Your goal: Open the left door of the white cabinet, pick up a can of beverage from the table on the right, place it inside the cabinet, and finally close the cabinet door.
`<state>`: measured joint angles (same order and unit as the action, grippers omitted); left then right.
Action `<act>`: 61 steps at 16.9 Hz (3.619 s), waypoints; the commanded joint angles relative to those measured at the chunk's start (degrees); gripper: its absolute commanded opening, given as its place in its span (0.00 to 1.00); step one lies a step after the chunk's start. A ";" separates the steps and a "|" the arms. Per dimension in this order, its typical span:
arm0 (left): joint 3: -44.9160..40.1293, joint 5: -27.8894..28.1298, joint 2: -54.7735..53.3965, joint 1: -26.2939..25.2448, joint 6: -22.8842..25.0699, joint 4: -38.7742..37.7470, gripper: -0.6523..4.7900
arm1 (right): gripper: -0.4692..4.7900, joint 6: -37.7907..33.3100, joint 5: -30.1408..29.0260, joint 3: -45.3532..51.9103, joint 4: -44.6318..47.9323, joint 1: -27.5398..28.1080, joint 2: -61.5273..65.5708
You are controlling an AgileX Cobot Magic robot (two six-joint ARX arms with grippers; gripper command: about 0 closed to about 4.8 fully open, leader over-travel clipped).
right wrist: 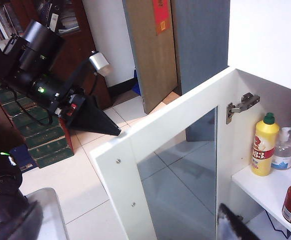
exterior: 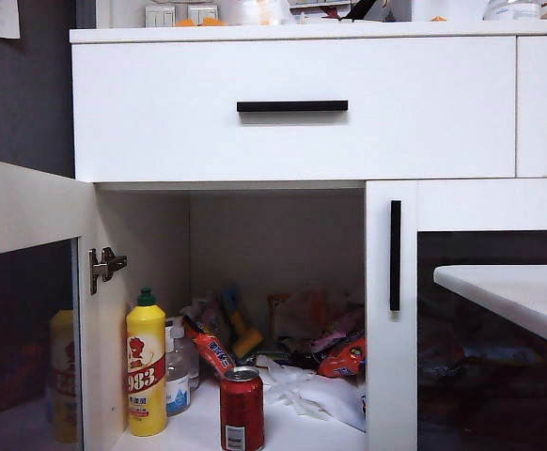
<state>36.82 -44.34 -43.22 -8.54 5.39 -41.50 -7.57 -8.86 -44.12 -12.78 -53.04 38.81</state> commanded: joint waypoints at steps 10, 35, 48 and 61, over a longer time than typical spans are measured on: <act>-0.09 4.48 0.04 1.55 0.57 3.91 0.11 | 0.95 0.31 -0.22 -0.35 1.03 0.00 -0.11; -2.29 13.53 -21.81 25.42 -8.52 44.72 0.11 | 0.95 2.27 2.95 -0.37 -2.51 0.13 -0.17; -0.31 13.25 -35.63 25.68 -10.58 64.87 0.11 | 0.95 2.23 10.45 -0.33 -2.43 0.15 -0.09; 4.59 18.64 -47.98 27.85 -13.33 76.54 0.11 | 0.95 2.23 10.49 -0.28 -2.84 0.79 0.00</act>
<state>40.47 -26.87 -90.89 18.61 -7.84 32.60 -5.45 1.54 -44.12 -16.19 -52.25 38.81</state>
